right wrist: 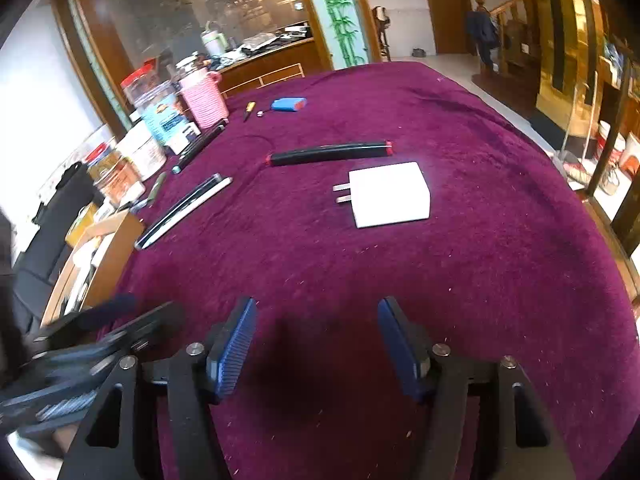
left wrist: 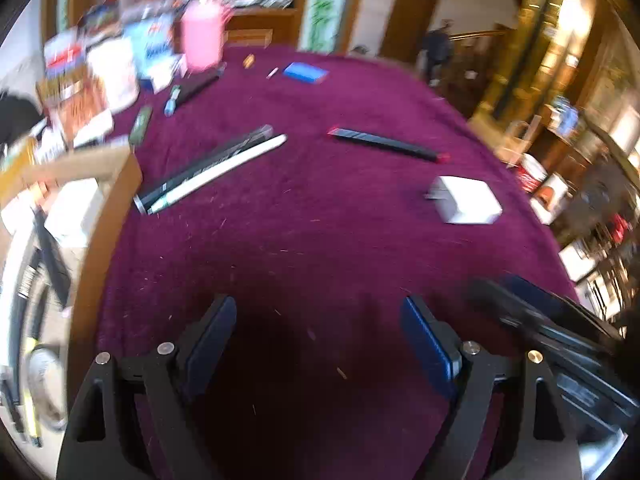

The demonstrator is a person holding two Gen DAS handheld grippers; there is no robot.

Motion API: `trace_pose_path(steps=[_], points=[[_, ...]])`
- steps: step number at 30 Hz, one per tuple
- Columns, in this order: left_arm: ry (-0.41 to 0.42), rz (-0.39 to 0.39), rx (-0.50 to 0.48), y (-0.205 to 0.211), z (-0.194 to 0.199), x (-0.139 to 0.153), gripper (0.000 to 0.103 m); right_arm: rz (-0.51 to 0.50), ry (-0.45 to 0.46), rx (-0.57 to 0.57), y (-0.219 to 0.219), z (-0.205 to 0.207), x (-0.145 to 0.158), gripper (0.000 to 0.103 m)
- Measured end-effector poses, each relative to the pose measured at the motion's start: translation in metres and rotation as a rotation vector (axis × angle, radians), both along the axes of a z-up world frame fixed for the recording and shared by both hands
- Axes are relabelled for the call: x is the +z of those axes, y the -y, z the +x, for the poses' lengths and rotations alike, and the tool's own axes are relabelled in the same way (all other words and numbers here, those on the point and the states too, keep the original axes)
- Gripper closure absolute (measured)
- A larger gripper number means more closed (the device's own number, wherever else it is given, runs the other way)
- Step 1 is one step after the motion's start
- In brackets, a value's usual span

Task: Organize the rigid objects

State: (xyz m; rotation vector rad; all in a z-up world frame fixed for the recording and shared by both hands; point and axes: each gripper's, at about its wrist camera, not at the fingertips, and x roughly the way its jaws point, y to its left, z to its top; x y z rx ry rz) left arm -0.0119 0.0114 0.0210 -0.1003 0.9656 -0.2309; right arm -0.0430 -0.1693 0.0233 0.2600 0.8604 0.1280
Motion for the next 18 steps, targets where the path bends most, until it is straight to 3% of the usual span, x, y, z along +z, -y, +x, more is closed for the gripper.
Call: trace_pose_path(steps=[5, 9, 14, 18], points=[[0.034, 0.064, 0.039, 0.006, 0.017, -0.016, 0.01, 0.011, -0.03, -0.037, 0.004, 0.017, -0.011, 0.031], [0.029, 0.194, -0.005, 0.027, 0.019, -0.021, 0.001, 0.053, -0.037, -0.057, 0.01, 0.02, -0.015, 0.022], [0.031, 0.176, 0.0, 0.022, 0.017, -0.022, 0.001, 0.078, -0.032, -0.034, 0.009, 0.022, -0.015, 0.011], [0.03, 0.176, 0.0, 0.024, 0.018, -0.022, 0.001, 0.053, -0.038, -0.024, 0.005, 0.023, -0.015, 0.01]])
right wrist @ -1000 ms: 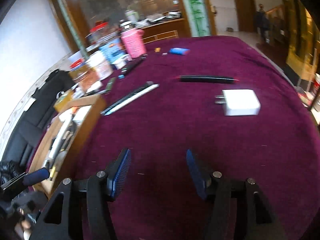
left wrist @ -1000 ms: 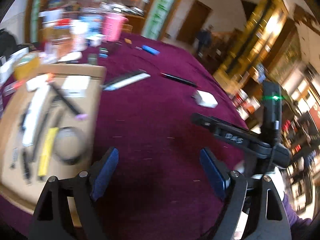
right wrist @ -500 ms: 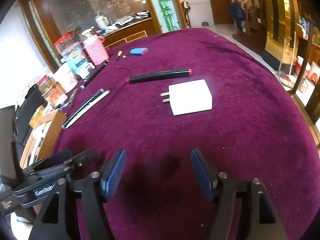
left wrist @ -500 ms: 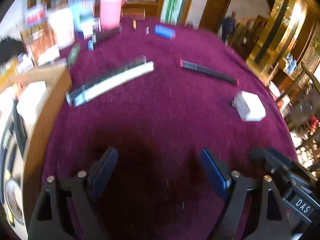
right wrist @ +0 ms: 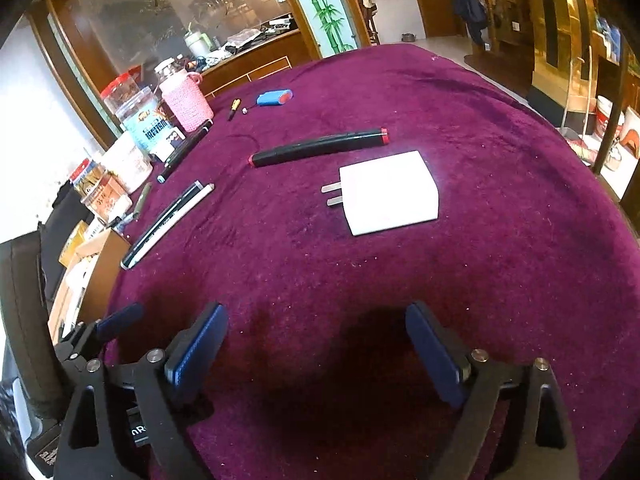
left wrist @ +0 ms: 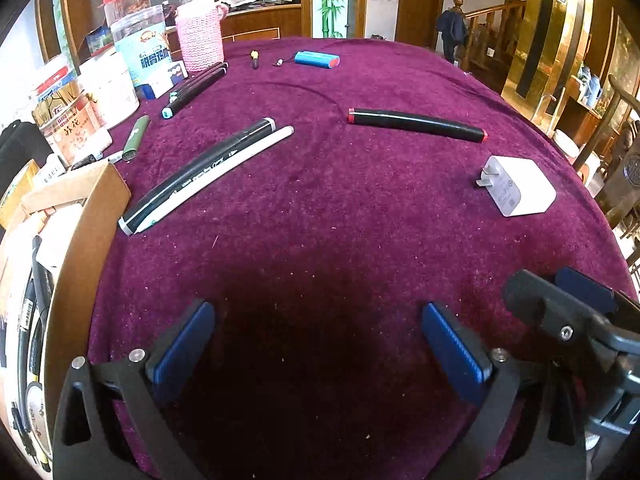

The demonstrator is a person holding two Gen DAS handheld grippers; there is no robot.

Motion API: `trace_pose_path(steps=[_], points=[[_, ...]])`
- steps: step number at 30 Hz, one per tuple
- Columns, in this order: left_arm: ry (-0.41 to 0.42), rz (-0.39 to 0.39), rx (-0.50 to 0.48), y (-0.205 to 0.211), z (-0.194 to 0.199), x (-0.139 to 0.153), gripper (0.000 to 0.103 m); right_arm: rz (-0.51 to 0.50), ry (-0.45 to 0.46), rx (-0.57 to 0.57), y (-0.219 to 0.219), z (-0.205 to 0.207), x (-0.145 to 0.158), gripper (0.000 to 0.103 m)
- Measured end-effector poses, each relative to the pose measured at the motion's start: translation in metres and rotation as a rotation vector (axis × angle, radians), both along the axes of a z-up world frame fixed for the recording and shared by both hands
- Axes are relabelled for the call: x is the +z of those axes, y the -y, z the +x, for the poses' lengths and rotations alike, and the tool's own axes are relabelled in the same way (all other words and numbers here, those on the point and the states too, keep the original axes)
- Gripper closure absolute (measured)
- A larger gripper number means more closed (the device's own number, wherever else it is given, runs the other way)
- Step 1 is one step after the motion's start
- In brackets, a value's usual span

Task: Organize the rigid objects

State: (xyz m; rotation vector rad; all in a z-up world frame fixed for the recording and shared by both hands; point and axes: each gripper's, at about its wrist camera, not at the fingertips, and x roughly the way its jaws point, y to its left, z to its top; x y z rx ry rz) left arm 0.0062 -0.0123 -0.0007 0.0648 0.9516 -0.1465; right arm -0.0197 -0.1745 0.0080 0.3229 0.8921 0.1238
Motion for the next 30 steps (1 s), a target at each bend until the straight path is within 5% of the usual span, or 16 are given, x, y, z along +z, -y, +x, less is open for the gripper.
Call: trace_pose_path(steps=[30], points=[[0.0, 0.0, 0.0, -0.0006, -0.0001, 0.0002, 0.001, 0.067, 0.016, -0.002, 0.0044, 0.0001, 0.0, 0.008]])
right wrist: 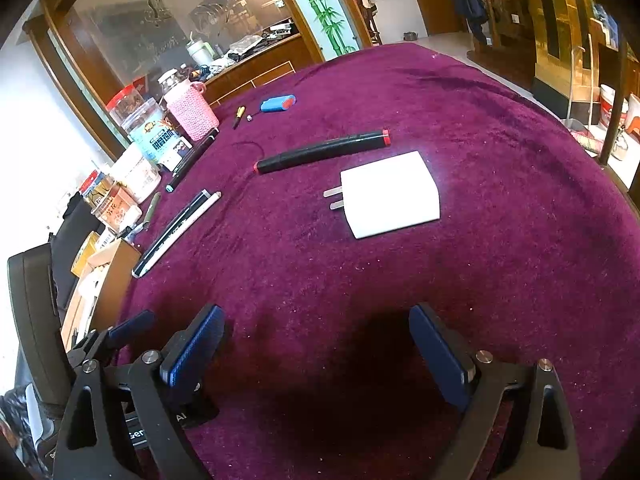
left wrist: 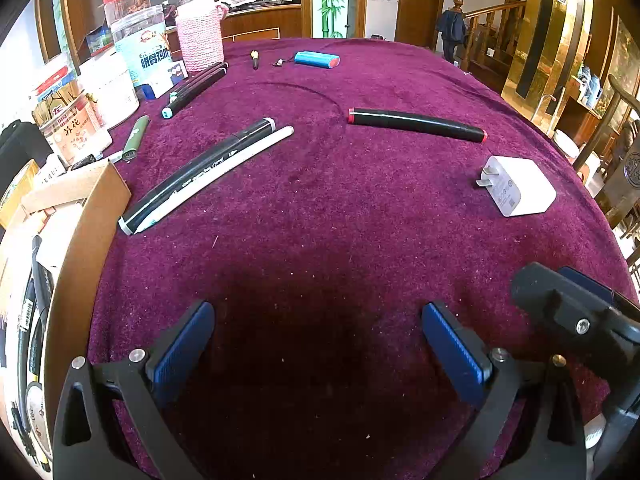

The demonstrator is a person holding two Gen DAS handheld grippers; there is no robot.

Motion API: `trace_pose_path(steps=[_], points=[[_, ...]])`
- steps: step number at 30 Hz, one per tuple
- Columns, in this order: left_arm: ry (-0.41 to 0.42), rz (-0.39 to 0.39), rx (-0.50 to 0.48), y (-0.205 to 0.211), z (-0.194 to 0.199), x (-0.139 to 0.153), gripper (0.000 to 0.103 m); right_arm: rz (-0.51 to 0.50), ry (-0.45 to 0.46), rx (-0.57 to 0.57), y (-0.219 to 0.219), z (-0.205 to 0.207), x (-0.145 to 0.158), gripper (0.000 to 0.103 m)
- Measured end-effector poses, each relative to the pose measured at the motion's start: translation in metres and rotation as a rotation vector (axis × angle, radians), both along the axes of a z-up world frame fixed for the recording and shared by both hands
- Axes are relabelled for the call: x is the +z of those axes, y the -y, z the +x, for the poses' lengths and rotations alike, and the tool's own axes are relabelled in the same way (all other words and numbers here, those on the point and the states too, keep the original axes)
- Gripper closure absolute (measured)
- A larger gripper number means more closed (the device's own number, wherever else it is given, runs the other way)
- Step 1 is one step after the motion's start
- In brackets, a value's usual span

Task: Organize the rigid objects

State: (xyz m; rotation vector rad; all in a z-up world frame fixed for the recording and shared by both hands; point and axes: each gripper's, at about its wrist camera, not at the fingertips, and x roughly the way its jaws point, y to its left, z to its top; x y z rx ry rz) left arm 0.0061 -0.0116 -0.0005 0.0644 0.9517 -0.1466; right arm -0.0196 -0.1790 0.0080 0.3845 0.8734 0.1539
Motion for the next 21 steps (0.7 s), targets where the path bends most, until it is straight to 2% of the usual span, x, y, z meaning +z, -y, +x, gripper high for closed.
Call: trace_pose_path(steps=[21], points=[[-0.001, 0.0, -0.004, 0.0005, 0.002, -0.0003, 0.001, 0.002, 0.0, 0.0, 0.0011, 0.0, 0.0005, 0.007]])
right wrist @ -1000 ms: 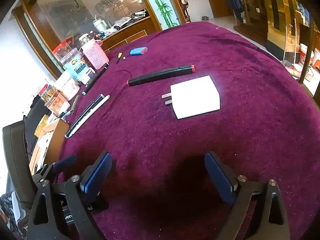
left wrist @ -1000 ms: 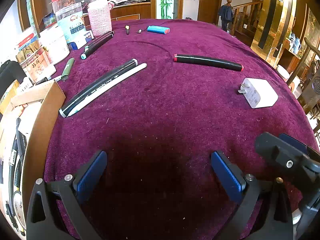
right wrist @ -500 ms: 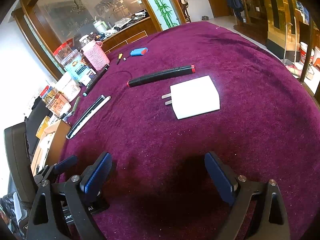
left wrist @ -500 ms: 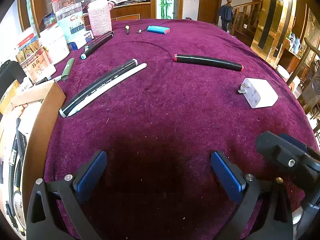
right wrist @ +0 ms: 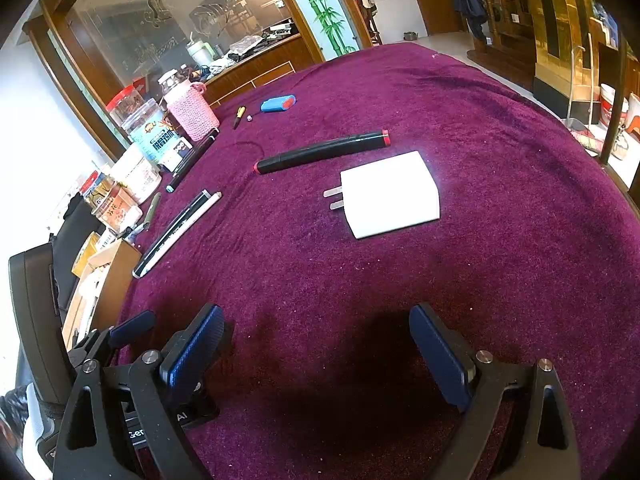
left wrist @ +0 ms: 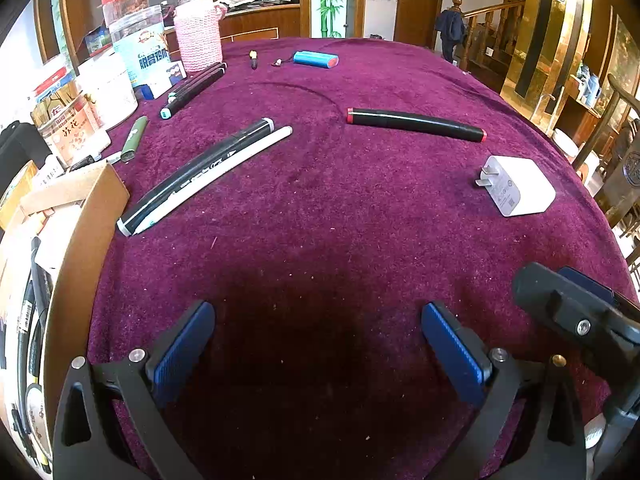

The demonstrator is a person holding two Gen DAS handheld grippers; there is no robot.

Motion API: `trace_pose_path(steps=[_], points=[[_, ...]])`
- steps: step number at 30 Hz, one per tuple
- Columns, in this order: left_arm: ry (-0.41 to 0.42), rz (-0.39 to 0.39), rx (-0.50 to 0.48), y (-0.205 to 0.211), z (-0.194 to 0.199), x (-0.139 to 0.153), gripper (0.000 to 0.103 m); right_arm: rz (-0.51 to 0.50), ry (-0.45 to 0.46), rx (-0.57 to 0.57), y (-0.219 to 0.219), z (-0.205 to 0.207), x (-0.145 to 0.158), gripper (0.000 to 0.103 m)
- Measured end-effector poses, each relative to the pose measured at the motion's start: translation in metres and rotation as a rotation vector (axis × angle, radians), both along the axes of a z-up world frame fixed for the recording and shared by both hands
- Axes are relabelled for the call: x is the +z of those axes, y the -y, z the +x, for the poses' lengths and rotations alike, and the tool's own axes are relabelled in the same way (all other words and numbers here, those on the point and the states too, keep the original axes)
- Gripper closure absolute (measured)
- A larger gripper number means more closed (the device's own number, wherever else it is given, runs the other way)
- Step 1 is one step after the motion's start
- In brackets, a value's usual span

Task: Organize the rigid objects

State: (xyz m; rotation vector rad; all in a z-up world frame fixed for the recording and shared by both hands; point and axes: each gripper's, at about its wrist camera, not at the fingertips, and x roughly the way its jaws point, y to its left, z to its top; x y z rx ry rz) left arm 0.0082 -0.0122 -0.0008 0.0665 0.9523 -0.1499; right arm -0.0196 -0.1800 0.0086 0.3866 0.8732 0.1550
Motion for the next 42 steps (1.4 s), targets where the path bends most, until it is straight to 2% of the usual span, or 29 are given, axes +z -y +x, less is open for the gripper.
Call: trace_pose_path(steps=[22, 27, 29, 32, 34, 36, 37, 39, 40, 42], points=[[-0.003, -0.001, -0.003, -0.001, 0.0, -0.001, 0.001, -0.023, -0.006, 0.016, -0.001, 0.001, -0.001, 0.004], [-0.056, 0.0, -0.03, -0.002, -0.001, 0.001, 0.001, 0.0, 0.002, 0.019, 0.002, -0.001, 0.0, 0.004], [-0.04, 0.008, -0.014, -0.002, -0.007, 0.0, 0.001, 0.018, 0.031, 0.011, 0.006, -0.006, 0.005, 0.004], [-0.029, 0.019, 0.002, -0.002, -0.013, 0.001, 0.0, 0.056, 0.164, -0.015, 0.014, -0.023, 0.027, 0.003], [-0.036, 0.01, 0.002, -0.004, -0.014, 0.001, 0.0, -0.006, 0.246, -0.052, 0.019, -0.031, 0.049, 0.003], [-0.04, 0.009, 0.002, -0.004, -0.015, 0.001, 0.001, -0.064, 0.284, -0.064, 0.022, -0.028, 0.066, 0.002], [-0.044, 0.01, 0.007, -0.004, -0.015, 0.001, 0.0, -0.107, 0.273, -0.058, 0.025, -0.016, 0.075, 0.0], [-0.048, 0.013, 0.017, -0.003, -0.016, 0.001, 0.0, -0.149, 0.163, -0.026, 0.03, 0.014, 0.071, 0.001], [-0.049, 0.013, 0.02, -0.003, -0.016, 0.001, 0.0, -0.142, 0.105, -0.033, 0.037, 0.032, 0.063, 0.001], [-0.054, 0.011, 0.015, -0.004, -0.017, 0.001, 0.0, -0.093, 0.055, -0.112, 0.053, 0.054, 0.047, 0.002]])
